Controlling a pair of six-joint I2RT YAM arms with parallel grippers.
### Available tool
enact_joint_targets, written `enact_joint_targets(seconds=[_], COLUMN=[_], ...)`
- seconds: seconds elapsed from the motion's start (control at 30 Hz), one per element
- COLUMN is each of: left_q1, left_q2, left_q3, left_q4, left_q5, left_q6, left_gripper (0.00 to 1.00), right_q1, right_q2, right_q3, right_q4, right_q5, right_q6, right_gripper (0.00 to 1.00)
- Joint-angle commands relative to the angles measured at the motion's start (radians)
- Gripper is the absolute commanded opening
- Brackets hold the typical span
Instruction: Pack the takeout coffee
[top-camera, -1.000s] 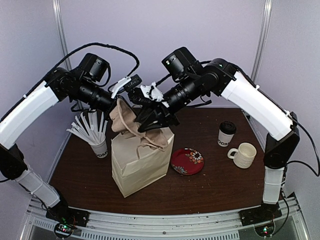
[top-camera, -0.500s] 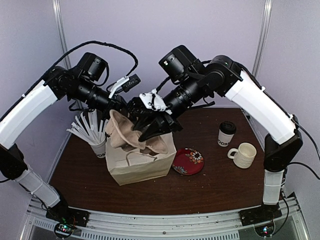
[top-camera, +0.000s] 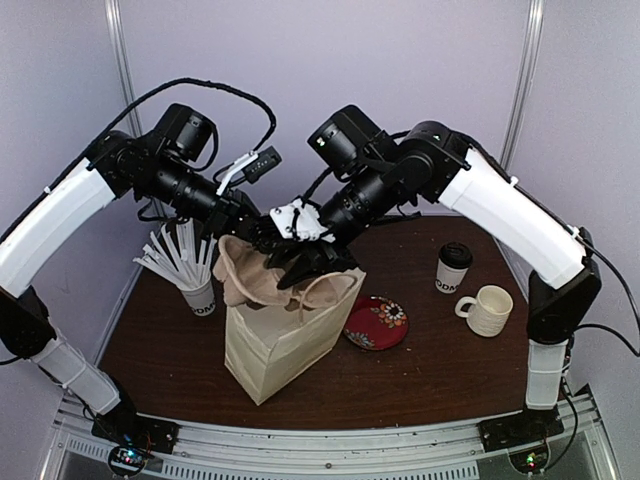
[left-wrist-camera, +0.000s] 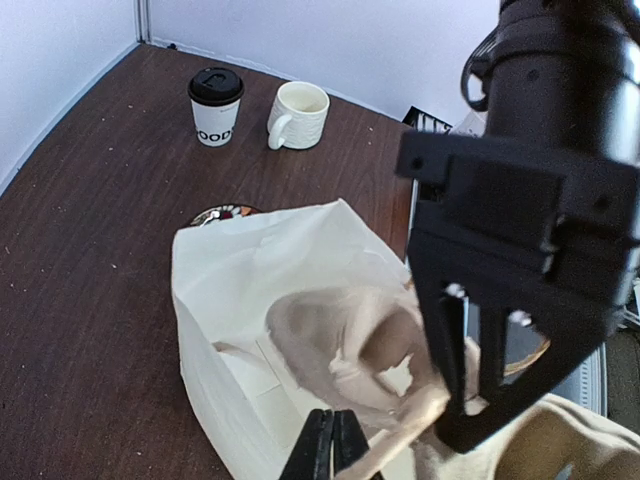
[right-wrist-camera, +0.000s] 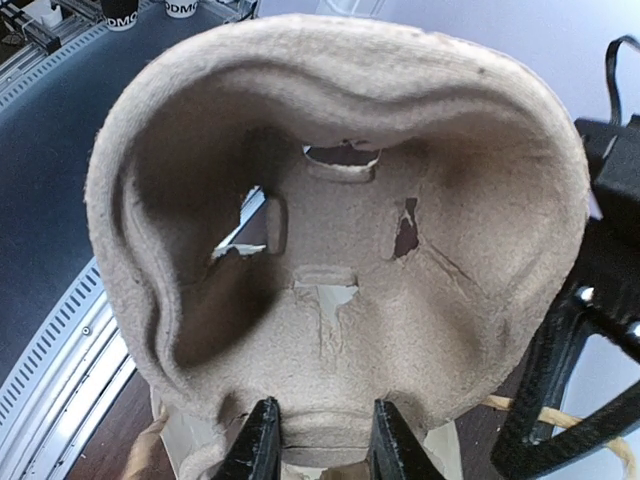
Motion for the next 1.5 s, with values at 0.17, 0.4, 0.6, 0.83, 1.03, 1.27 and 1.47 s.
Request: enact_joint_targets(seconds=[0.17, 0.4, 0.6, 0.83, 1.03, 1.27, 1.47], left_q1=[0.006, 0.006, 0.006, 0.006, 0.006, 0.006, 0.014], left_q2=[-0.002, -0.007, 0.001, -0.006, -0.050, -0.189, -0.267], left_q3=[-0.017, -0.034, -0.021, -0.028, -0.074, -0.130, -0.289], left_q4=[0.027, 0.021, -0.007, 0.001, 0.068, 0.193, 0.278], left_q5=[0.031, -0.034, -0.127, -0.172, -0.190, -0.231, -0.599], left_q6=[-0.002, 0.018, 0.038, 0.033, 0.001, -0.060, -0.119], left_gripper=[0.00, 0.00, 0.00, 0.18, 0.48, 0.98, 0.98], right_q1=[0.000, -0.003, -0.002, -0.001, 0.025, 0.058, 0.082], right_q2=[-0.008, -0.028, -0.047, -0.056, -0.038, 0.020, 0.046], right_q3=[-0.117, -0.134, -0.221, -0.255, -0.242, -0.185, -0.132], right_q4=[0.053, 0.040, 0.047, 0.061, 0.076, 0.025, -0.049], right_q5=[0.093, 0.111, 0.175, 0.249, 0.366, 0.438, 0.485], right_q6=[-0.020, -0.024, -0.028, -0.022, -0.020, -0.009, 0.001], right_gripper=[0.23, 0.23, 0.23, 0.23, 0.23, 0.23, 0.23])
